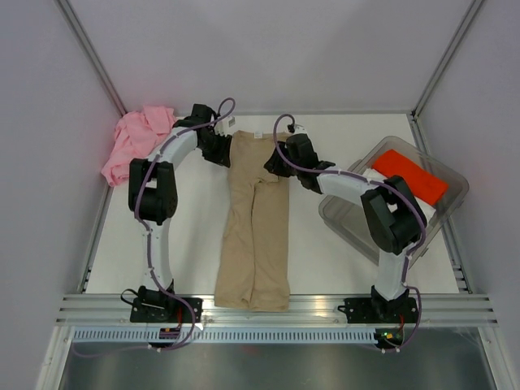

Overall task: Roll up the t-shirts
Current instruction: Fold the tshirt

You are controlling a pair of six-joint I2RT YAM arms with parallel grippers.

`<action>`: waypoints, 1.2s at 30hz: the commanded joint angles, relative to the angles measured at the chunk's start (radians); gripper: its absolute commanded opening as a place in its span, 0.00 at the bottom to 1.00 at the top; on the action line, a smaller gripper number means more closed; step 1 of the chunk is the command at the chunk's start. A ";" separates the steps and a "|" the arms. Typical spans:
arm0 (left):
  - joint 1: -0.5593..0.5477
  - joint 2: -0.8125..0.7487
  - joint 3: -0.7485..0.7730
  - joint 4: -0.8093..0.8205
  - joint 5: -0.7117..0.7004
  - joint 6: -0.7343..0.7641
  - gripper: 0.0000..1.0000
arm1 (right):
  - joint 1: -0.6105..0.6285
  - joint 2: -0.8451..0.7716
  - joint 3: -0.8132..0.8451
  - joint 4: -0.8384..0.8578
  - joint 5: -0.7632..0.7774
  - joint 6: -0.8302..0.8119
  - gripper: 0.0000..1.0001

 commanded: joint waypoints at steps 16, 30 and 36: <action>-0.003 0.156 0.207 0.038 -0.022 -0.110 0.40 | -0.164 0.395 0.518 -0.173 0.119 -0.118 0.45; -0.003 0.164 0.209 0.041 -0.016 -0.087 0.41 | -0.180 0.557 0.736 -0.288 0.105 -0.112 0.41; -0.003 0.166 0.209 0.042 -0.016 -0.086 0.41 | -0.180 0.556 0.713 -0.273 0.081 -0.111 0.37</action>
